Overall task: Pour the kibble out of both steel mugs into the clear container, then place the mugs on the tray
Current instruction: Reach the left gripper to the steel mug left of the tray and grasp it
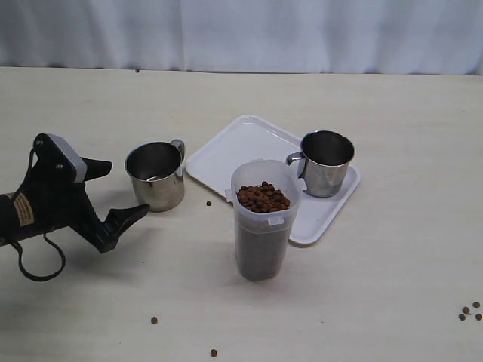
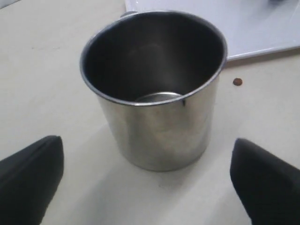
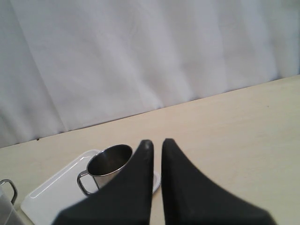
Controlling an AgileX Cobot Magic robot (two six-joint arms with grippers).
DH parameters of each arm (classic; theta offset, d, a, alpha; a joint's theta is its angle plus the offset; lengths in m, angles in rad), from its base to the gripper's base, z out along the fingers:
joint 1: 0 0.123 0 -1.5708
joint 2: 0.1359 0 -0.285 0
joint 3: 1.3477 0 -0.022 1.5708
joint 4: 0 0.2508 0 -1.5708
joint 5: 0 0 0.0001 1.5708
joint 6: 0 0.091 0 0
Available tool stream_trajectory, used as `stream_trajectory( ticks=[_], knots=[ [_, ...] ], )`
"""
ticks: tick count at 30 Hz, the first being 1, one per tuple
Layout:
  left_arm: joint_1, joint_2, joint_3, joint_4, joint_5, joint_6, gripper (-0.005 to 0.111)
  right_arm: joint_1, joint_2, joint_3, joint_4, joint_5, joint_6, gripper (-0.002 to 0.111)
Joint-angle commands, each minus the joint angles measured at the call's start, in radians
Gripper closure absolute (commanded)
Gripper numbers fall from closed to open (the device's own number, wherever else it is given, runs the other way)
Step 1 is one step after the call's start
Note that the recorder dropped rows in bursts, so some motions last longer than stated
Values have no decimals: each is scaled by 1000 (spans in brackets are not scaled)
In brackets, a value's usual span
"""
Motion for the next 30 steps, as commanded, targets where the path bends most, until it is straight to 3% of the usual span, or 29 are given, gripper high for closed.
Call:
stream_trajectory(
  ticks=[1, 6, 12, 30],
  knots=[
    [0, 5, -10, 0, -12, -13, 25, 1, -3, 5, 1, 5, 4, 103],
    [0, 5, -35, 5, -10, -56, 16, 1, -3, 5, 1, 5, 4, 103],
    [0, 73, -87, 102, -25, -112, 16, 1, -3, 5, 1, 5, 4, 103],
    [0, 200, -183, 113, -202, -112, 16, 1, -3, 5, 1, 5, 4, 103]
  ],
)
